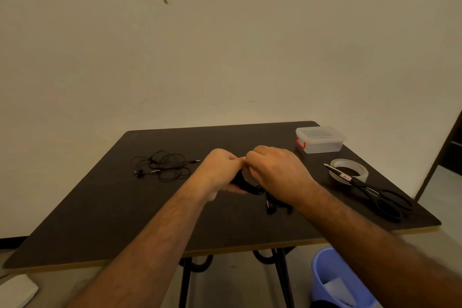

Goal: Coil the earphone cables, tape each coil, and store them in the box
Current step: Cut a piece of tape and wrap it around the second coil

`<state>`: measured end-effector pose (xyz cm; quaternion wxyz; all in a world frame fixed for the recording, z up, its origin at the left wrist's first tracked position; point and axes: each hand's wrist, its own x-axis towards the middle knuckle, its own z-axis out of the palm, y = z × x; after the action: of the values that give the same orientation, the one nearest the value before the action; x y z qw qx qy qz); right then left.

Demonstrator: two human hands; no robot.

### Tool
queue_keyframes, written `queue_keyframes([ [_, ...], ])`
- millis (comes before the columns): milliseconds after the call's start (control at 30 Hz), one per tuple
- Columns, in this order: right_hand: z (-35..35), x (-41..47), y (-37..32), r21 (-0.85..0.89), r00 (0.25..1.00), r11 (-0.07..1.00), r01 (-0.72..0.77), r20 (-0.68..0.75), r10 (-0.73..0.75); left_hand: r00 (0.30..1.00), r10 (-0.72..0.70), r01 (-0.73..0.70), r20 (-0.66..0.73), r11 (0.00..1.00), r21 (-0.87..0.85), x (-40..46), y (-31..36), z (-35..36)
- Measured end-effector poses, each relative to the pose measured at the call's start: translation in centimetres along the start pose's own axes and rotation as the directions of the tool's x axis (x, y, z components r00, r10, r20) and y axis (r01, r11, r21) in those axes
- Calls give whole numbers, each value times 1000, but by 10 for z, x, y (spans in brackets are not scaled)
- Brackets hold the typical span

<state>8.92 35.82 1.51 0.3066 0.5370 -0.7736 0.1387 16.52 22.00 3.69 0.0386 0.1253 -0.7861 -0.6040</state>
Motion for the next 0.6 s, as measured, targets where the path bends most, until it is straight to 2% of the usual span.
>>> queue_keyframes([
  [167, 3, -4, 2, 7, 1000, 1000, 14, 21, -14, 990, -123, 133, 71, 978, -162, 1, -1, -3],
  [300, 2, -3, 3, 15, 999, 1000, 1, 43, -1, 994, -102, 106, 27, 973, -203, 3, -5, 1],
  [467, -5, -2, 0, 56, 995, 997, -50, 90, 45, 998, 29, -31, -63, 999, -42, 4, -10, 3],
  [600, -12, 2, -2, 54, 967, 987, -150, 217, 134, 994, 65, -61, -92, 997, 38, 3, -13, 4],
])
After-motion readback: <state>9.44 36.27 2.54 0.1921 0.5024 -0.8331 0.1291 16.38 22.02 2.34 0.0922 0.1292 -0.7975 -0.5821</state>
